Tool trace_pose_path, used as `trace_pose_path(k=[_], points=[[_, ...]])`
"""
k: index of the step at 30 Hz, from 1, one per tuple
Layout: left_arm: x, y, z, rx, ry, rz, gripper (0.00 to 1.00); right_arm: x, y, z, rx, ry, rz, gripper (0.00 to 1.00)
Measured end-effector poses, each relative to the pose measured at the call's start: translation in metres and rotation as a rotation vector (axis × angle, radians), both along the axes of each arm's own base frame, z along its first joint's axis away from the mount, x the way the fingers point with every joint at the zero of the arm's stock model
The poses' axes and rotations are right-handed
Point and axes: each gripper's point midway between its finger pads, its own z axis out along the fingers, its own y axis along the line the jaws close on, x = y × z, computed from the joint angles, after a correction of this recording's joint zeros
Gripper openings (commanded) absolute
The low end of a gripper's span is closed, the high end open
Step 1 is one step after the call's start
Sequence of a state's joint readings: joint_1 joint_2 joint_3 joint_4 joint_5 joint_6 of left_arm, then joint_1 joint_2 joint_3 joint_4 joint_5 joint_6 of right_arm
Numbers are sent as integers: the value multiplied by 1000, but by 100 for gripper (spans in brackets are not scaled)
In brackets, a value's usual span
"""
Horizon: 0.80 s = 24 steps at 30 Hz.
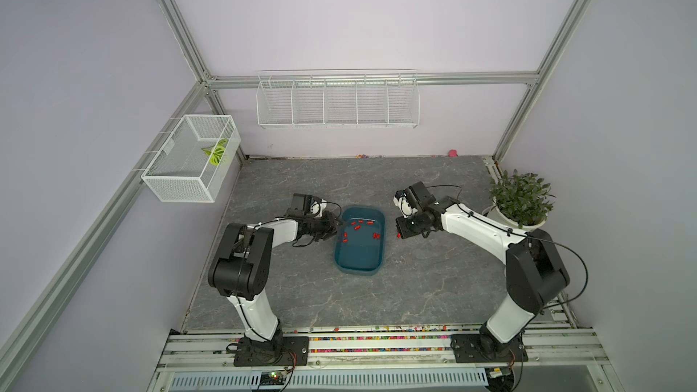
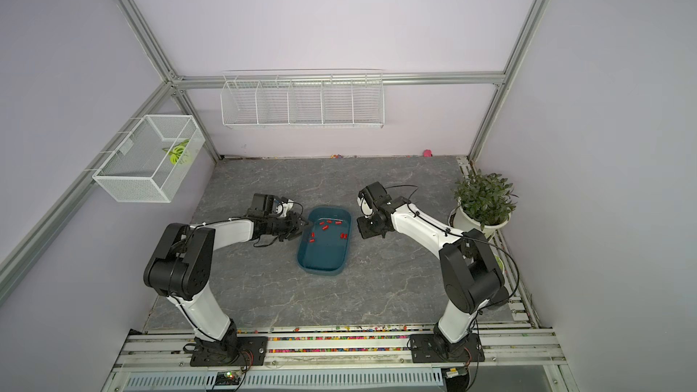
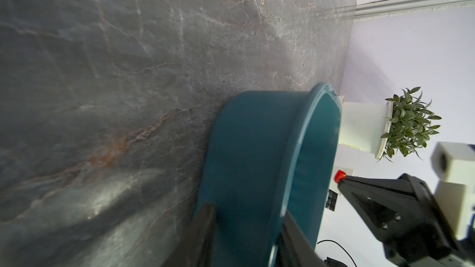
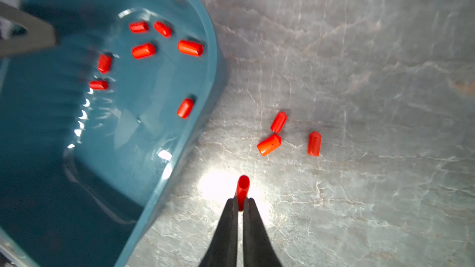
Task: Take the screw protection sleeves out of the storage box
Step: Place the screw protection sleeve at the center of the board.
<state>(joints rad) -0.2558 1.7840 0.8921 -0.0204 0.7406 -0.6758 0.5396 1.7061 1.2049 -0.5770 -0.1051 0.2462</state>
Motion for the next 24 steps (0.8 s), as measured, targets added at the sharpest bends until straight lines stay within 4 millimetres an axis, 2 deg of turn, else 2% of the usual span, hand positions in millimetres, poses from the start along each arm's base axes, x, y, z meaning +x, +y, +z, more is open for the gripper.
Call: trace_pose_path(k=[4, 9, 24], points=[[0, 0, 0, -1, 0, -1, 41, -3, -3, -8, -4, 7, 0, 11], [0, -1, 0, -3, 2, -3, 41, 3, -6, -16, -3, 5, -15, 11], [-2, -1, 0, -9, 9, -8, 41, 6, -16, -61, -31, 65, -44, 11]])
